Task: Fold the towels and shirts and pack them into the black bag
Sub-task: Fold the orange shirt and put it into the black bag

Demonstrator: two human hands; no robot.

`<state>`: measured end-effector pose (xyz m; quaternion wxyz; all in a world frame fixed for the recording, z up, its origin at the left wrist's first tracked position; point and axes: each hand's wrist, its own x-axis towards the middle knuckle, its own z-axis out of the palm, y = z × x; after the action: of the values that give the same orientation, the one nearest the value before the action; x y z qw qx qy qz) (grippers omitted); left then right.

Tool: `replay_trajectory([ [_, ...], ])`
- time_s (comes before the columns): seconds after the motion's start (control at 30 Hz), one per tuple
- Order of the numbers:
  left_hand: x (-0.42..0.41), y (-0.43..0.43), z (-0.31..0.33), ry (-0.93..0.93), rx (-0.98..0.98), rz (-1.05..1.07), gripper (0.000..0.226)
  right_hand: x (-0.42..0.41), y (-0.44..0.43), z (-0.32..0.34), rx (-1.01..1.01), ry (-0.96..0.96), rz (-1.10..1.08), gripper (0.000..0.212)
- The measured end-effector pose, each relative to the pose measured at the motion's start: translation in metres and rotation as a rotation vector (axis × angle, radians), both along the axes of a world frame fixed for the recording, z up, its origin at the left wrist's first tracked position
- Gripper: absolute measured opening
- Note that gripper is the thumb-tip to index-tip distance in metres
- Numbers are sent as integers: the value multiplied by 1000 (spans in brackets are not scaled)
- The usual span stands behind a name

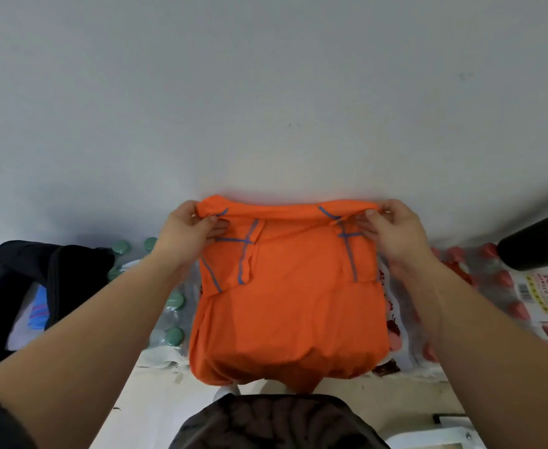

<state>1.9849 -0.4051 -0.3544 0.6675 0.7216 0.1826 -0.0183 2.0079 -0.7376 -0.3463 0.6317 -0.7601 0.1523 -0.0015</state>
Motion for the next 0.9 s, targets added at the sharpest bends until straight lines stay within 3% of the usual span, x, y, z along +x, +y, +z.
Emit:
replay_trajectory([
  [0.17,-5,0,20,-179,95,-79,17,-15,-13,9,-23,-150,69,13],
  [0.37,-73,12,-27,-68,335,-259,10,-75,-32,-23,-149,37,127,11],
  [0.5,-111,13,-41,-66,769,-327,15,-100,-41,-41,-535,84,272,26],
  [0.57,-116,14,-37,-36,876,-406,18,-102,-45,-46,-667,160,383,31],
  [0.67,-118,11,-26,118,911,-534,20,-101,-46,-47,-859,224,564,41],
  [0.77,-109,13,-14,226,892,-522,20,-94,-42,-39,-1079,163,576,41],
  [0.9,-89,13,-3,128,913,-330,14,-82,-27,-36,-1038,-55,472,17],
])
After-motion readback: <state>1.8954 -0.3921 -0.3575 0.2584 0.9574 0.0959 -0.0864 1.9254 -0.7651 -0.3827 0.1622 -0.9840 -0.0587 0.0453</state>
